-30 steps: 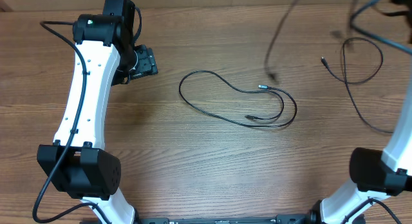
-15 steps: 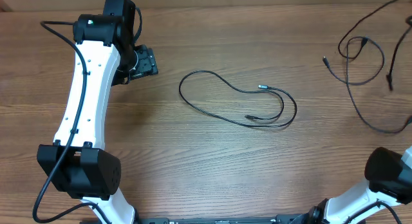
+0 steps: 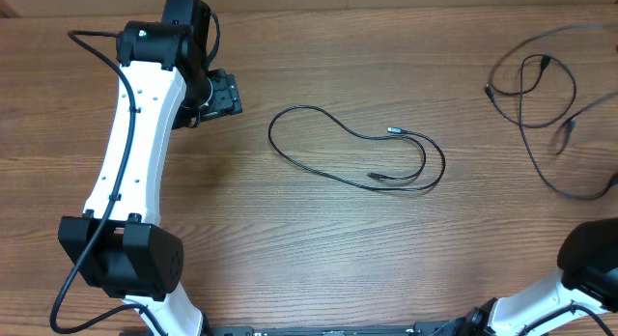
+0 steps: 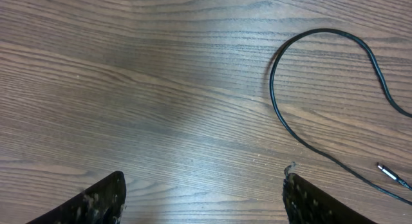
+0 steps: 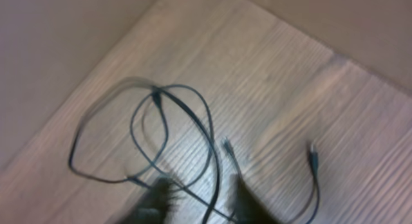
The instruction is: Untangle cables
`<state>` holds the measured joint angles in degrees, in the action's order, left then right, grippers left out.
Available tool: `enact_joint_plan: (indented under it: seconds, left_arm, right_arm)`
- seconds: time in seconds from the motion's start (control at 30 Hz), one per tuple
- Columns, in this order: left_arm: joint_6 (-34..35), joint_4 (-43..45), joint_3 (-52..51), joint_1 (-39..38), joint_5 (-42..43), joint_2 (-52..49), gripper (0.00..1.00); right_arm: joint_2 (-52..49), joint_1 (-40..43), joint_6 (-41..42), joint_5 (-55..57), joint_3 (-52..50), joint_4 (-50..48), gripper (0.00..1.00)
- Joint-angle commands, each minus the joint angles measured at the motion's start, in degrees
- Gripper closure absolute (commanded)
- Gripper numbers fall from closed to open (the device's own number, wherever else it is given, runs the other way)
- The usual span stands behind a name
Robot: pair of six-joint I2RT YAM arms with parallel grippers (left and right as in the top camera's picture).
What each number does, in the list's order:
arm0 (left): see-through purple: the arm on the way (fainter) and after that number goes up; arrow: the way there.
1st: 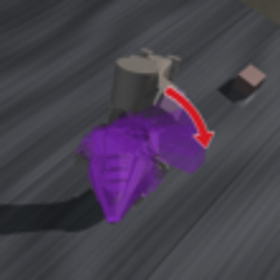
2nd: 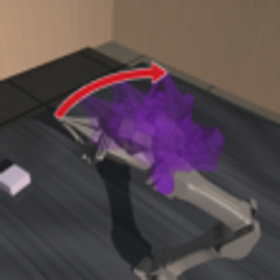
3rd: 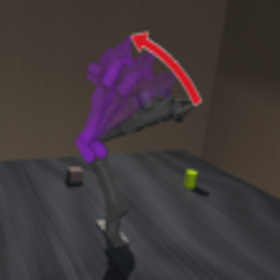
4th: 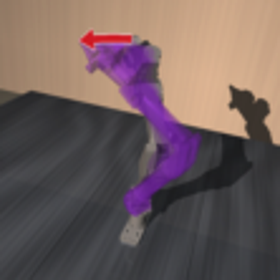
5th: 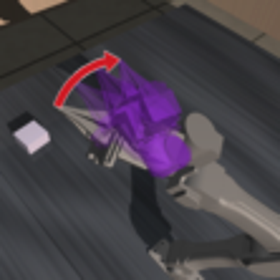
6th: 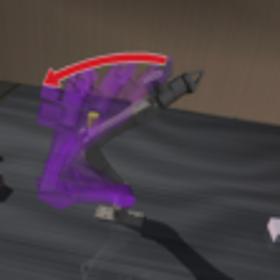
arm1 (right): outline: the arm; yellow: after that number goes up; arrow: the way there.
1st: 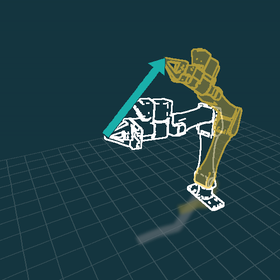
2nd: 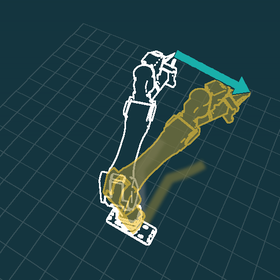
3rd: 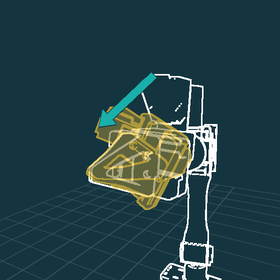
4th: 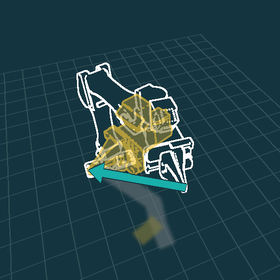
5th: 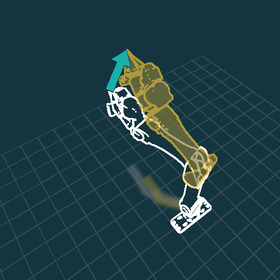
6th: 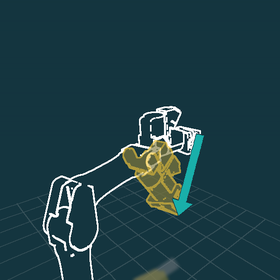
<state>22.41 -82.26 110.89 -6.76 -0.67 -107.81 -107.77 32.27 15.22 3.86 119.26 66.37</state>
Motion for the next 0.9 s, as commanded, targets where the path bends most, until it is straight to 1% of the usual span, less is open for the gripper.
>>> enact_joint_plan:
  seconds: [0.0, 0.03, 0.07, 0.23, 0.33, 0.4, 0.5, 0.57, 0.7, 0.87]
  left_arm:
    - [0.8, 0.0, -0.1, -0.6, 0.3, -0.2, 0.23]
    - [0.8, 0.0, -0.1, -0.6, 0.3, -0.2, 0.22]
    - [0.8, 0.0, -0.1, -0.6, 0.3, -0.2, 0.23]
    - [0.8, 0.0, -0.1, -0.6, 0.3, -0.2, 0.22]
    - [0.8, 0.0, -0.1, -0.6, 0.3, -0.2, 0.22]
    - [0.8, 0.0, -0.1, -0.6, 0.3, -0.2, 0.22]
    - [0.7, 0.0, -0.1, -0.6, 0.3, -0.2, 0.22]
    - [0.7, 0.0, -0.1, -0.6, 0.3, -0.2, 0.22]
    - [0.7, 0.3, -0.1, -0.6, 0.3, -0.2, 0.21]
    - [0.7, 0.4, -0.1, -0.6, 0.3, -0.2, 0.21]
  right_arm:
    - [0.3, 0.3, -0.2, -2.2, -2.2, -1.2, 0.31]
    - [0.3, 0.3, -0.2, -4.2, -2.6, -1.4, 0.25]
    - [0.3, 0.3, -0.2, -5.9, -2.9, -1.4, 0.23]
    - [0.3, -0.5, -0.2, -18.1, -3.0, -0.2, 0.20]
    - [0.3, -1.8, -1.0, -25.4, -3.0, 2.8, 0.18]
    - [0.3, -3.1, -3.7, -28.0, -3.0, 5.6, 0.16]
    - [0.3, -6.4, -9.2, -28.8, -3.0, 12.5, 0.12]
    - [0.3, -8.9, -11.1, -28.4, -3.6, 15.8, 0.10]
    - [0.2, -14.6, -11.0, -24.8, -5.7, 21.0, 0.09]
    - [0.2, -21.4, -10.3, -24.7, -11.8, 21.5, 0.09]
